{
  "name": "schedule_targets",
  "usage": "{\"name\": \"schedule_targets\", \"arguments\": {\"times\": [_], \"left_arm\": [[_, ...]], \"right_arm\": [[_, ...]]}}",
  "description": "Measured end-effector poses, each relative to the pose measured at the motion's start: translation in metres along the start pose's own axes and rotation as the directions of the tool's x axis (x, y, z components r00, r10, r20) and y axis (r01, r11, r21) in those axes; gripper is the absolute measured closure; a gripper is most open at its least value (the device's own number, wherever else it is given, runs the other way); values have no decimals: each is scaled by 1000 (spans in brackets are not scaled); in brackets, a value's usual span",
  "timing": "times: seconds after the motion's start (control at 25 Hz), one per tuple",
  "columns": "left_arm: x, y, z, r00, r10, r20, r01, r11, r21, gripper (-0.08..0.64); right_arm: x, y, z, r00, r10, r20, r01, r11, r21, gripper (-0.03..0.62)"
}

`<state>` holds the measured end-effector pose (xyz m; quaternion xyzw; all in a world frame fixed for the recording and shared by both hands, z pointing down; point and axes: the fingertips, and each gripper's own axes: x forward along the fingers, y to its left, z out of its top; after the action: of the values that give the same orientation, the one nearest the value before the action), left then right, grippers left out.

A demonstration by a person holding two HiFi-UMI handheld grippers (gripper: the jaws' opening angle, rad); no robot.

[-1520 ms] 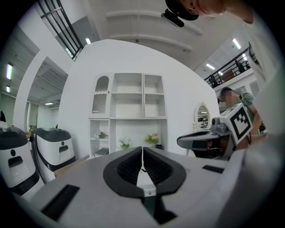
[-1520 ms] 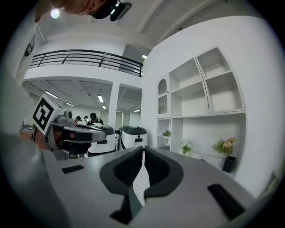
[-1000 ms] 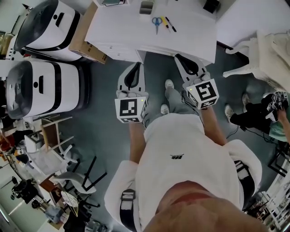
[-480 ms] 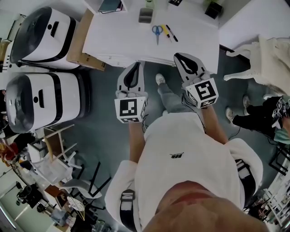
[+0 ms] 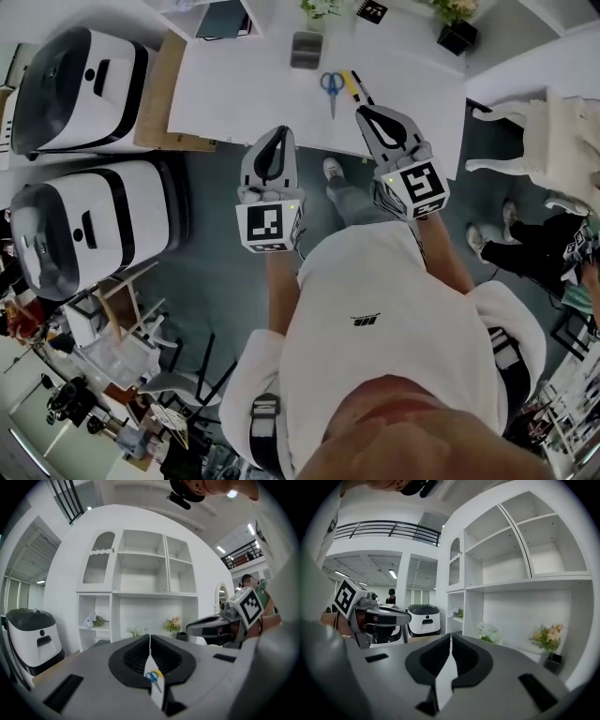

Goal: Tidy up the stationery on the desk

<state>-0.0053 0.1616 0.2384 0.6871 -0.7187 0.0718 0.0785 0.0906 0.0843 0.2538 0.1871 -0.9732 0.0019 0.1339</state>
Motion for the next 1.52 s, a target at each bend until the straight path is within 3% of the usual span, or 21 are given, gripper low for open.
{"name": "schedule_targets", "arguments": {"times": [0.28,0.6,0.92,1.24,1.52], "left_arm": [[64,25,-12,999,-36,-26,35,999,-16,560],[128,44,-49,993,-84,-83,81,996,-42,560],[176,63,-83,984,-105,-142,100,994,-46,560],[205,70,-112,968,-144,-204,139,990,-38,560],[224,64,-132,941,-231,-247,229,973,-40,560]], "right_arm": [[55,-41,-21,998,-4,-62,7,999,39,594],[108,-77,-70,986,-3,-165,21,994,107,594],[148,-98,-101,978,11,-210,24,986,165,594],[174,-107,-140,957,13,-289,51,976,213,594],[187,-103,-174,932,-16,-362,113,961,250,594]]}}
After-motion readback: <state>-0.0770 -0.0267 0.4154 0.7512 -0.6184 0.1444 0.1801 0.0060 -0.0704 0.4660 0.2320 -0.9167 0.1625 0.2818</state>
